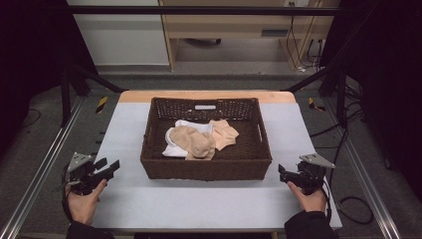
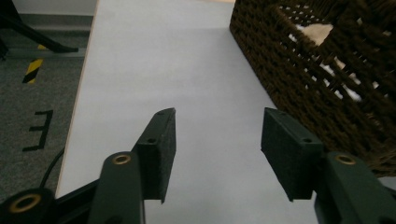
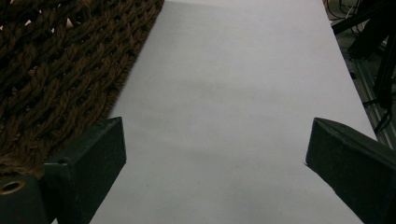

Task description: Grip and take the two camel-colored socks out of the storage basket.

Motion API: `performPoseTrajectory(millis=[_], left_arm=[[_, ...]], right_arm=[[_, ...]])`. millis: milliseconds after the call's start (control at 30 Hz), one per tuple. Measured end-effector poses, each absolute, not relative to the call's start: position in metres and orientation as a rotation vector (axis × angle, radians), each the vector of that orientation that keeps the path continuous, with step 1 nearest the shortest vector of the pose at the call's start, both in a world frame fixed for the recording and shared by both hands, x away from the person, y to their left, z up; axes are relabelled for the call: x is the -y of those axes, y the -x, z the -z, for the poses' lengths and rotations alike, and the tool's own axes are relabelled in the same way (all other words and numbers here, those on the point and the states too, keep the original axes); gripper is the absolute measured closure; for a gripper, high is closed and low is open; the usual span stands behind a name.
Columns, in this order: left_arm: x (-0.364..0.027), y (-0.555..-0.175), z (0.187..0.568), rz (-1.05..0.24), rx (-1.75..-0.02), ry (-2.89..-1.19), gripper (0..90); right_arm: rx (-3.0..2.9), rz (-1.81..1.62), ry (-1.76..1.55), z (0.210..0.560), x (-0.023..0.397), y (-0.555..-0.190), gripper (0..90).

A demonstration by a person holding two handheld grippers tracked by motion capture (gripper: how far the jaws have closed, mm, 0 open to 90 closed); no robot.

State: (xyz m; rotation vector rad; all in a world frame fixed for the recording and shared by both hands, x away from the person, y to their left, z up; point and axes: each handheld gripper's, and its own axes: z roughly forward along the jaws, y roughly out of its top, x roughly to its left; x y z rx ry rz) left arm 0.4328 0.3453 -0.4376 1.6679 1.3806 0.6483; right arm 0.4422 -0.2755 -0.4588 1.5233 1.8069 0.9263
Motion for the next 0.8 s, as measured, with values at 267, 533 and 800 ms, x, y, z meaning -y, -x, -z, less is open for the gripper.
performPoseTrajectory(millis=[267,533,800], left_arm=[[-0.341,-0.43,0.413,-0.666,-1.321,-1.619,51.0],[-0.329,-0.439,0.388,-0.69,-1.278,-1.616,50.2],[-0.305,-0.448,0.36,-0.725,-1.197,-1.635,50.3]], right_arm=[[-1.807,-0.907,-1.536,0.461,0.276,-0.444,5.6],[-1.773,-0.912,-1.537,0.459,0.276,-0.445,5.7],[-1.769,-0.897,-1.529,0.459,0.277,-0.445,5.4]])
